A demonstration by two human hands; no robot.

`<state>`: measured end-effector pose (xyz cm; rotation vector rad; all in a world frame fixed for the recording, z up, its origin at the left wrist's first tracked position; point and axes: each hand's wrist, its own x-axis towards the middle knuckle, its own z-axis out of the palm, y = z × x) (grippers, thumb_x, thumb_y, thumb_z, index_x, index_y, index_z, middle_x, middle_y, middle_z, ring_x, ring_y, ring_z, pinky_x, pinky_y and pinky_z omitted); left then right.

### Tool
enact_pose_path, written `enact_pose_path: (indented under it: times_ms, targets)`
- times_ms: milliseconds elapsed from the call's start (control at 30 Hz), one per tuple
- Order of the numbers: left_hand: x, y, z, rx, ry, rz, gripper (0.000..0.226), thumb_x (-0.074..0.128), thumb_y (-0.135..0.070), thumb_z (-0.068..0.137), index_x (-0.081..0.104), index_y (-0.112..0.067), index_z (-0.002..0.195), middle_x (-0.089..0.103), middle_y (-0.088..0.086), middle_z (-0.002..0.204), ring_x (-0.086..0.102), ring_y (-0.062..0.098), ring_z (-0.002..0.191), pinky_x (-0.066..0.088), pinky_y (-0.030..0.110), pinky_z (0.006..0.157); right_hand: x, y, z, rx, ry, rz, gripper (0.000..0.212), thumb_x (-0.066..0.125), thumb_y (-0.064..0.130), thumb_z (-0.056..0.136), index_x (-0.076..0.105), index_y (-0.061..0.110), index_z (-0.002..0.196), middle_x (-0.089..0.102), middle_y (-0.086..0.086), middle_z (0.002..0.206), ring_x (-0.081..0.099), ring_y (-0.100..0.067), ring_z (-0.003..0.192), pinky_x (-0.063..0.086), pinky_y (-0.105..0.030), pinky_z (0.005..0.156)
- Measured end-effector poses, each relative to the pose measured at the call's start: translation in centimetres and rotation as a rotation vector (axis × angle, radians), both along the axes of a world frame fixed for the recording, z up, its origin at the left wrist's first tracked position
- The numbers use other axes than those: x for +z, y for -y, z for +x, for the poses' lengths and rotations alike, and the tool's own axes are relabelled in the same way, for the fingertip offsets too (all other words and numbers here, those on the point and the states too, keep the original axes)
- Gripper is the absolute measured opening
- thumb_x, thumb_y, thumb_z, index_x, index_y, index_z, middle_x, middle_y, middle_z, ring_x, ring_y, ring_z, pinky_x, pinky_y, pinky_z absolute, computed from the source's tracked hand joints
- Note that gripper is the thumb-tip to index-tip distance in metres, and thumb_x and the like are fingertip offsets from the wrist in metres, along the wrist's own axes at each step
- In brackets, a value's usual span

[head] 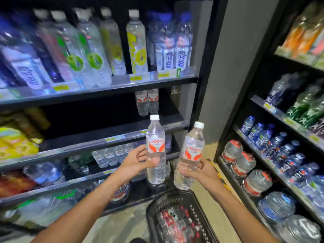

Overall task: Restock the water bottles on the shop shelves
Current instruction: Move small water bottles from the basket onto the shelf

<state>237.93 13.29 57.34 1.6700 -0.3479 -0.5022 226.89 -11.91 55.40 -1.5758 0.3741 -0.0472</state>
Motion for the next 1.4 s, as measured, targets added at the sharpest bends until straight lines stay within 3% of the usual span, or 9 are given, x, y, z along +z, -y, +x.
enact_pose_path:
  times_ms: [100, 233, 467, 767, 900, 1133, 1200, 1333, 1400]
  targets:
    - [0.9, -1.3, 0.2, 0.061, 0.023, -0.013, 0.064, 0.09, -0.021, 0.068, 0.062, -0.017, 0.126, 0.075, 0.001, 0.119, 0.07, 0.023, 0.114, 0.055, 0.029, 0.098, 0.9, -0.6, 1.4, 0.009, 0.033, -0.026, 0.063, 0.093, -0.004, 0.063, 0.065, 0.005, 0.119, 0.079, -0.005, 0.107, 0.076, -0.01, 0.093, 0.054, -0.013, 0.071]
    - [2.0, -2.2, 0.3, 0.102, 0.037, -0.011, 0.069, 0.092, -0.033, 0.066, 0.061, -0.023, 0.128, 0.074, -0.002, 0.122, 0.07, 0.016, 0.113, 0.052, 0.031, 0.1, 1.4, -0.7, 2.9, 0.007, 0.059, -0.101, 0.067, 0.097, 0.001, 0.057, 0.065, 0.014, 0.115, 0.079, 0.01, 0.098, 0.074, -0.002, 0.09, 0.053, -0.01, 0.07]
    - [2.6, -2.2, 4.5, 0.184, 0.058, -0.015, 0.067, 0.093, -0.014, 0.07, 0.06, -0.017, 0.128, 0.074, 0.002, 0.122, 0.071, 0.018, 0.112, 0.054, 0.032, 0.101, 1.8, -0.5, 8.5, 0.045, 0.083, -0.152, 0.068, 0.1, 0.005, 0.055, 0.063, 0.024, 0.109, 0.076, 0.024, 0.097, 0.072, 0.003, 0.088, 0.051, -0.006, 0.069]
    - [2.8, -2.7, 12.0, 0.244, 0.078, -0.069, 0.069, 0.09, 0.001, 0.07, 0.059, -0.018, 0.128, 0.074, 0.0, 0.121, 0.071, 0.017, 0.112, 0.056, 0.022, 0.092, 1.8, -1.6, 17.7, -0.059, 0.147, -0.255, 0.079, 0.101, 0.013, 0.055, 0.062, 0.015, 0.124, 0.074, 0.008, 0.109, 0.069, 0.007, 0.096, 0.051, -0.004, 0.076]
    - [2.2, -2.9, 14.7, 0.264, 0.094, -0.044, 0.072, 0.09, 0.006, 0.067, 0.058, -0.013, 0.128, 0.073, 0.004, 0.121, 0.07, 0.016, 0.114, 0.055, 0.026, 0.099, 1.1, -2.1, 22.4, -0.1, 0.17, -0.287, 0.083, 0.101, 0.014, 0.057, 0.06, 0.012, 0.128, 0.073, 0.003, 0.114, 0.068, 0.0, 0.104, 0.052, -0.014, 0.091]
    - [0.8, -3.1, 17.5, 0.287, 0.176, -0.029, 0.071, 0.089, 0.008, 0.068, 0.058, -0.01, 0.129, 0.071, 0.006, 0.125, 0.066, 0.017, 0.121, 0.05, 0.031, 0.107, -1.9, -2.2, 29.2, -0.144, 0.161, -0.275, 0.073, 0.101, 0.017, 0.058, 0.065, 0.007, 0.12, 0.075, -0.003, 0.111, 0.071, -0.014, 0.106, 0.057, -0.036, 0.099]
    - [0.6, -3.0, 18.0, 0.277, 0.199, -0.023, 0.069, 0.09, 0.005, 0.068, 0.058, -0.014, 0.127, 0.071, 0.002, 0.125, 0.066, 0.015, 0.121, 0.05, 0.026, 0.106, -2.4, -2.0, 30.9, -0.123, 0.156, -0.267, 0.074, 0.1, 0.015, 0.058, 0.063, 0.009, 0.122, 0.074, 0.001, 0.111, 0.07, -0.009, 0.105, 0.056, -0.031, 0.098]
    - [0.4, -2.7, 18.7, 0.283, 0.227, -0.02, 0.067, 0.09, 0.001, 0.07, 0.059, -0.024, 0.124, 0.071, -0.006, 0.124, 0.065, 0.011, 0.121, 0.048, 0.021, 0.105, -2.9, -1.6, 33.9, -0.063, 0.17, -0.331, 0.078, 0.1, 0.013, 0.057, 0.053, 0.024, 0.118, 0.063, 0.024, 0.103, 0.06, 0.024, 0.093, 0.041, 0.004, 0.081]
    - [0.3, -2.5, 18.9, 0.287, 0.241, -0.017, 0.067, 0.09, -0.001, 0.07, 0.059, -0.027, 0.123, 0.071, -0.008, 0.124, 0.065, 0.01, 0.121, 0.048, 0.021, 0.106, -3.3, -1.3, 35.2, -0.04, 0.129, -0.381, 0.075, 0.1, 0.015, 0.056, 0.053, 0.024, 0.113, 0.064, 0.021, 0.097, 0.061, 0.021, 0.086, 0.039, 0.007, 0.074]
